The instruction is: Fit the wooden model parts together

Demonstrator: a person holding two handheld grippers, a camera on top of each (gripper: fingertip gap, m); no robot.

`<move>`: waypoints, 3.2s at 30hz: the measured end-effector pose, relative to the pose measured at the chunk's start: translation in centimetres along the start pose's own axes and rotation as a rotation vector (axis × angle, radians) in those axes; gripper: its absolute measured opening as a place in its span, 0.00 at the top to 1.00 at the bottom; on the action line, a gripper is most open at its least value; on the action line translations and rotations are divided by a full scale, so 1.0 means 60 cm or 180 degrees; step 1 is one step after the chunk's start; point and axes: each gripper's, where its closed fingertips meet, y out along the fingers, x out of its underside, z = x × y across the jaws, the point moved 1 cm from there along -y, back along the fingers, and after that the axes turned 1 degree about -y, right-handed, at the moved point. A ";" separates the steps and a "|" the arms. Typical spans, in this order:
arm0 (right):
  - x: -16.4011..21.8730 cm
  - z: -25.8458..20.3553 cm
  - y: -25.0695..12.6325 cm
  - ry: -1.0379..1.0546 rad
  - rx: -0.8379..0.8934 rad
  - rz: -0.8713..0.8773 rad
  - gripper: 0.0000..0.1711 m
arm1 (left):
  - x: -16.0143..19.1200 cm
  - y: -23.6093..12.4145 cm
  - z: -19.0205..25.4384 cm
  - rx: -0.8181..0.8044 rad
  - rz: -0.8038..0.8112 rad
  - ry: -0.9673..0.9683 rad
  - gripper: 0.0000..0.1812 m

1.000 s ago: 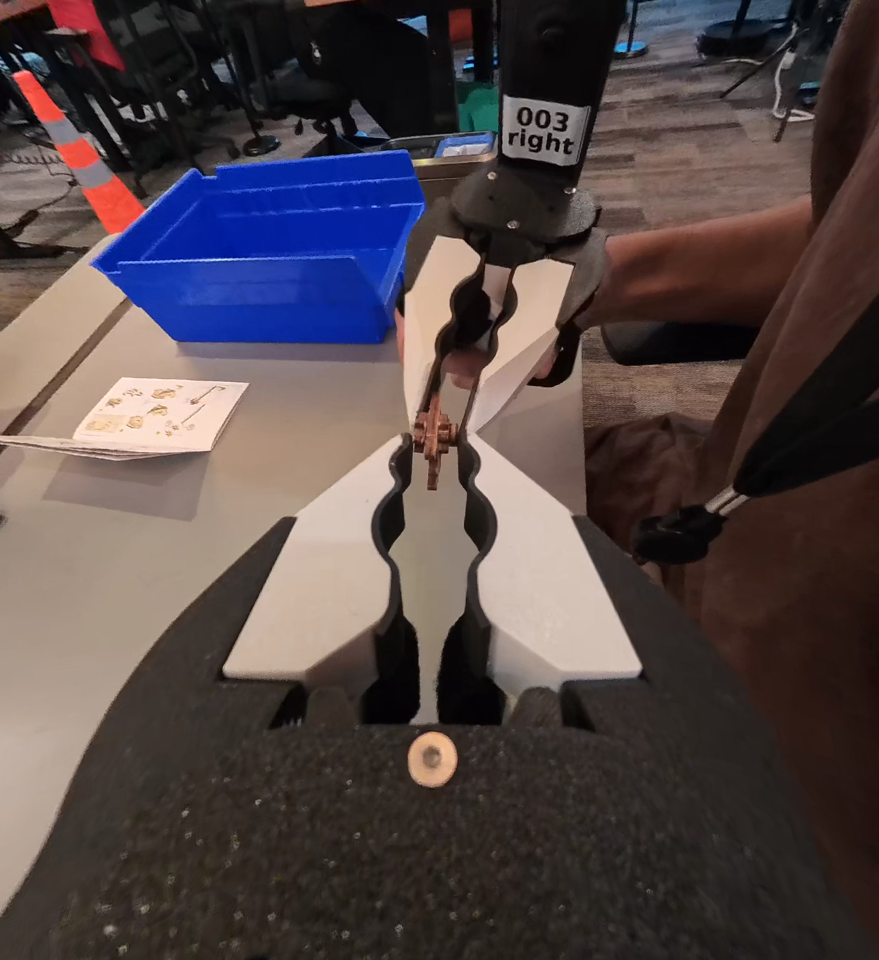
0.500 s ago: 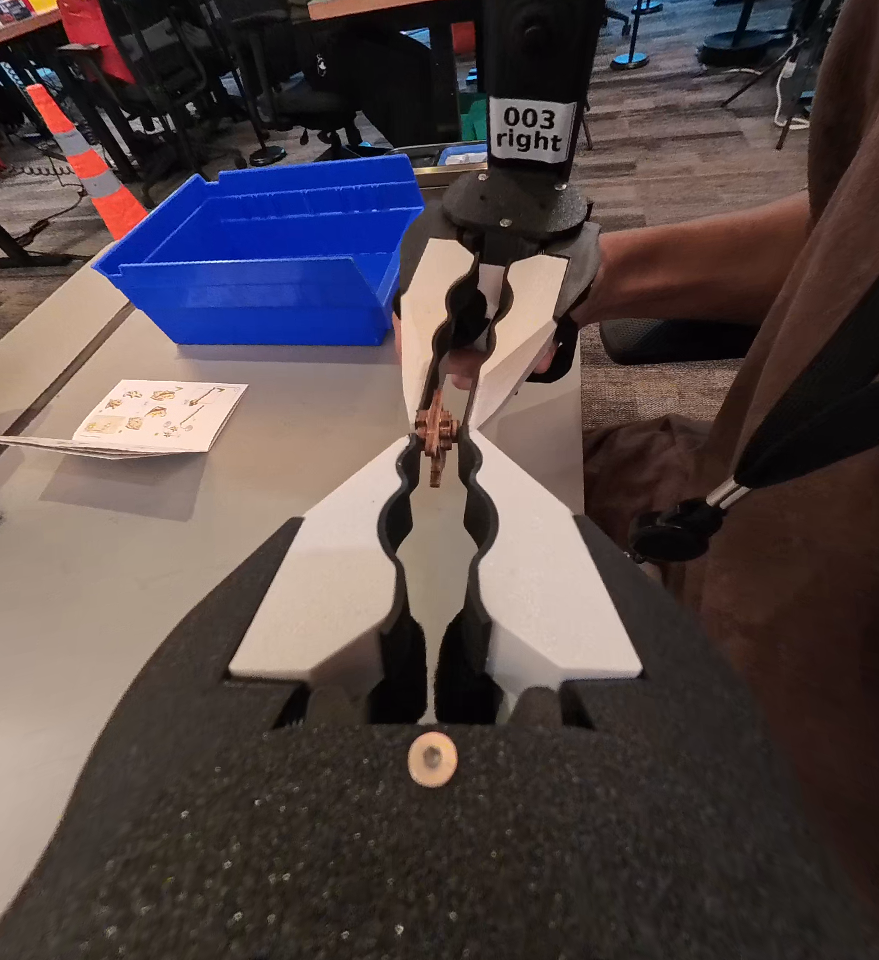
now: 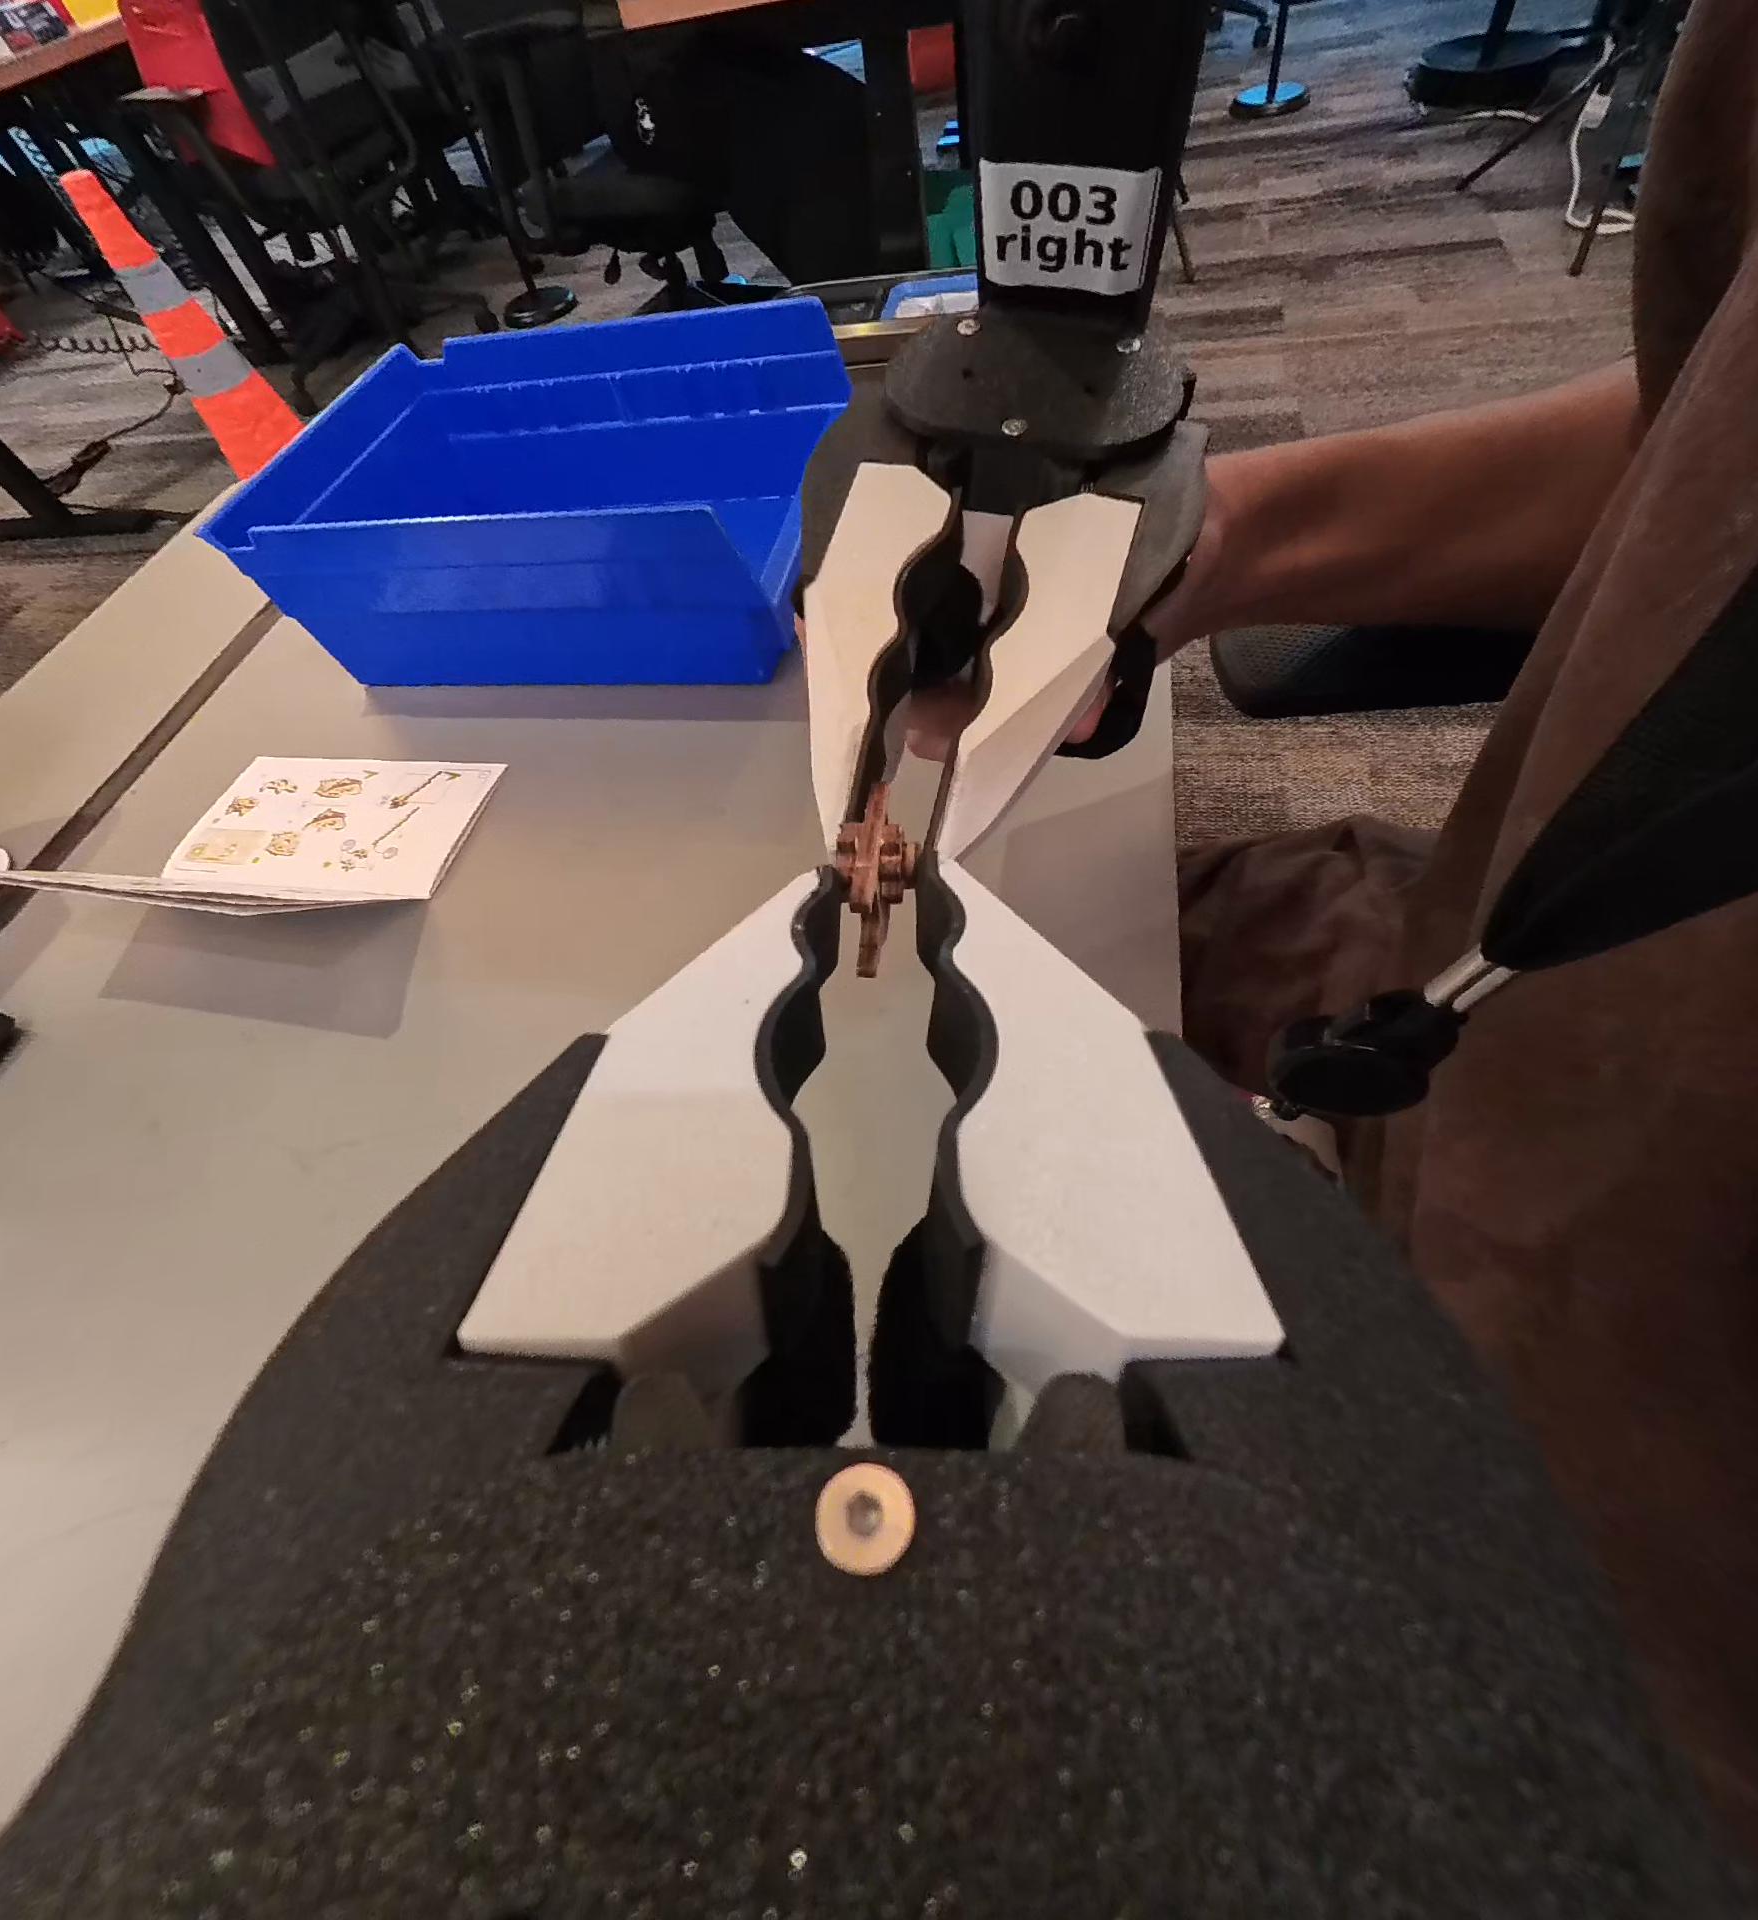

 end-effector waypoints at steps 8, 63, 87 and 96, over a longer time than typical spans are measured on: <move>0.003 -0.002 0.002 0.0036 -0.0049 -0.0017 0.92 | 0.004 -0.001 0.002 -0.0012 -0.0014 0.0019 0.93; -0.027 0.013 0.016 -0.0736 0.0784 0.0143 0.89 | 0.037 0.006 -0.041 -0.1317 -0.0158 -0.0388 0.99; 0.008 0.025 0.024 -0.0929 0.0975 -0.0369 0.87 | 0.022 -0.011 -0.039 -0.1385 -0.0055 -0.0329 0.99; -0.013 0.018 0.025 -0.0981 0.1014 -0.0182 0.88 | 0.025 -0.010 -0.040 -0.1414 -0.0097 -0.0320 0.99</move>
